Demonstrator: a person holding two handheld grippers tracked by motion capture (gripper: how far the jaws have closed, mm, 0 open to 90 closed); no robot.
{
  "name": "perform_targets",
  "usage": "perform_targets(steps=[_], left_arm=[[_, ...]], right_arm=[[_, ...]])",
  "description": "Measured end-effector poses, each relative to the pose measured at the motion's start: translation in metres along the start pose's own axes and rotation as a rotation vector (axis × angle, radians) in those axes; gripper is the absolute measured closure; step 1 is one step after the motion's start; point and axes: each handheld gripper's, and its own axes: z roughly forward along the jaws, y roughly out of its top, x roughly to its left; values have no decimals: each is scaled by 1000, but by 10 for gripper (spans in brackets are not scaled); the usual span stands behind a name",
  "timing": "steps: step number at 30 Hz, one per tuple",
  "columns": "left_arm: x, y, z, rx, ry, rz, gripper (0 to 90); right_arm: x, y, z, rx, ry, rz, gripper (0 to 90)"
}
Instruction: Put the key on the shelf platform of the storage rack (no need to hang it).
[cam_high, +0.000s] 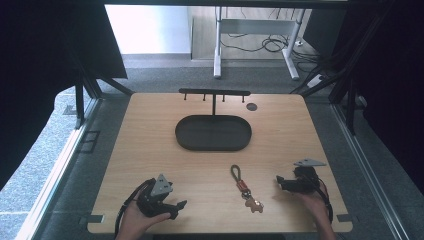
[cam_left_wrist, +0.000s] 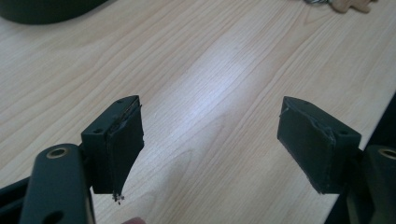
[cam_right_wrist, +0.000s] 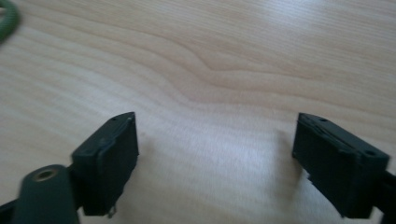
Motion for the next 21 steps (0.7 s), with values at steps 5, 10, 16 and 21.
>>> perform_targets(steps=[5, 10, 16, 21], left_arm=[[0, -3, 0, -5, 9, -13, 232], [-5, -4, -3, -1, 7, 2, 230], [-3, -3, -5, -12, 6, -1, 231], [-3, -4, -3, -11, 6, -4, 232]], right_arm=[[-5, -6, -17, -41, 17, 7, 166], [-7, -8, -27, -64, -5, -14, 197], [-9, -10, -30, -56, 46, 1, 246], [-10, -10, -32, -57, 44, -10, 276]])
